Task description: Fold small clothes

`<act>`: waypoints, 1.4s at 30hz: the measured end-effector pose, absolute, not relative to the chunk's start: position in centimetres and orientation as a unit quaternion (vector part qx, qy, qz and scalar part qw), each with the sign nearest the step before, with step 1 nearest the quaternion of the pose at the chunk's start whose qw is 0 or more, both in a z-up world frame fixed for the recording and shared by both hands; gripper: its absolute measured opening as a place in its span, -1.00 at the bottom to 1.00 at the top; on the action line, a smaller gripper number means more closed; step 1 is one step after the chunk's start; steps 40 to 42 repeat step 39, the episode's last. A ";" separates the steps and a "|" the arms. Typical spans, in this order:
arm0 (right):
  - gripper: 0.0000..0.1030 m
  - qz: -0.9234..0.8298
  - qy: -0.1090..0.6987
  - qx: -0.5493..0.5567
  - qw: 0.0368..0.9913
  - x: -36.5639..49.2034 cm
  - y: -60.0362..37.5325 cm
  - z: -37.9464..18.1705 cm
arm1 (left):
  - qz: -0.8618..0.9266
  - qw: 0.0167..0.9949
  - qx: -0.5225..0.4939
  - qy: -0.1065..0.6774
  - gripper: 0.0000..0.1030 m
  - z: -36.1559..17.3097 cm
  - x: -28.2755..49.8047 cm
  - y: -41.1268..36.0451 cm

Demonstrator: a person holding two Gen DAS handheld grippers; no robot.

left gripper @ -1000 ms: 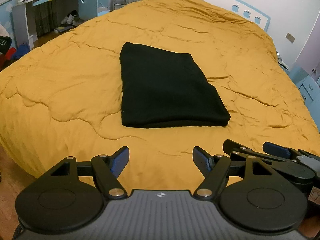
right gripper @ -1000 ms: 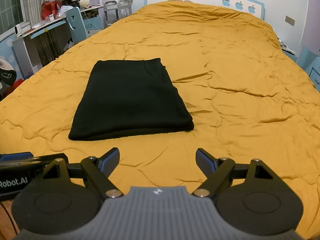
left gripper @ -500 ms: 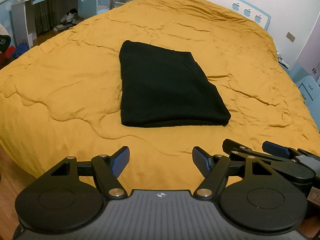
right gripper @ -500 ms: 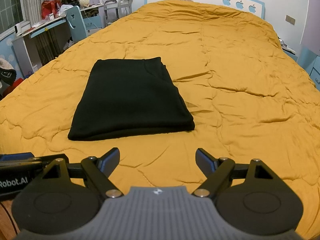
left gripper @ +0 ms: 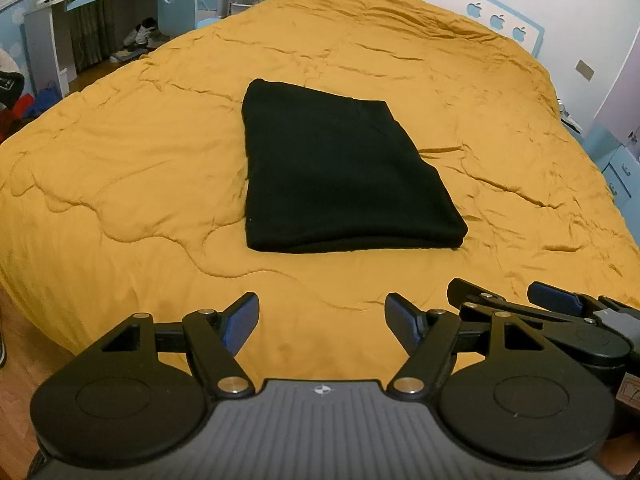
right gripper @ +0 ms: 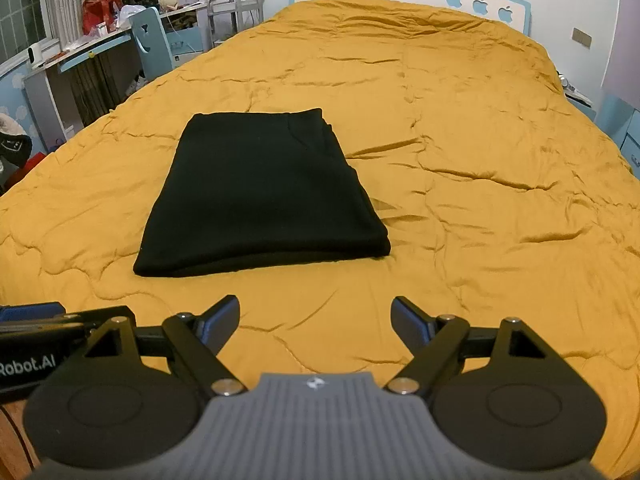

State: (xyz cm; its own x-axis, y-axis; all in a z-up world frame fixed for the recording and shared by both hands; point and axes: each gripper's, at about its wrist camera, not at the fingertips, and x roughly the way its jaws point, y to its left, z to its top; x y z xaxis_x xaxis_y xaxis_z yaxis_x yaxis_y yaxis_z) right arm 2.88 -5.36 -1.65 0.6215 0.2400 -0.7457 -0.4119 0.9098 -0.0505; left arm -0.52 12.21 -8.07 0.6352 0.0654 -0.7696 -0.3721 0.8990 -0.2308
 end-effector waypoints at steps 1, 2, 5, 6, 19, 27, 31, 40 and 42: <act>0.52 0.182 0.395 -0.109 0.894 2.9 -5.4 -1.6 | 0.124 0.884 -0.188 0.409 0.63 -8.1 -0.5 12.2; 0.52 0.182 0.395 -0.109 0.894 2.9 -5.4 -1.7 | 0.124 0.884 -0.188 0.410 0.63 -8.0 -0.5 12.3; 0.52 0.182 0.397 -0.109 0.893 2.9 -5.3 -1.7 | 0.125 0.884 -0.187 0.411 0.63 -8.1 -0.5 12.2; 0.52 0.182 0.397 -0.109 0.893 2.9 -5.3 -1.7 | 0.125 0.883 -0.187 0.412 0.63 -8.1 -0.5 12.2; 0.52 0.180 0.399 -0.107 0.893 2.9 -5.3 -1.9 | 0.126 0.883 -0.184 0.413 0.63 -8.0 -0.6 12.1; 0.52 0.179 0.399 -0.106 0.893 2.8 -5.2 -2.0 | 0.129 0.885 -0.182 0.408 0.63 -8.0 -0.6 12.0; 0.52 0.179 0.399 -0.103 0.893 2.8 -5.3 -2.0 | 0.128 0.886 -0.185 0.405 0.63 -8.1 -0.6 12.0; 0.52 0.177 0.398 -0.105 0.894 2.8 -5.3 -2.0 | 0.126 0.884 -0.198 0.405 0.62 -8.2 -0.7 12.2; 0.52 0.177 0.398 -0.105 0.894 2.8 -5.3 -2.0 | 0.126 0.884 -0.198 0.405 0.62 -8.2 -0.7 12.2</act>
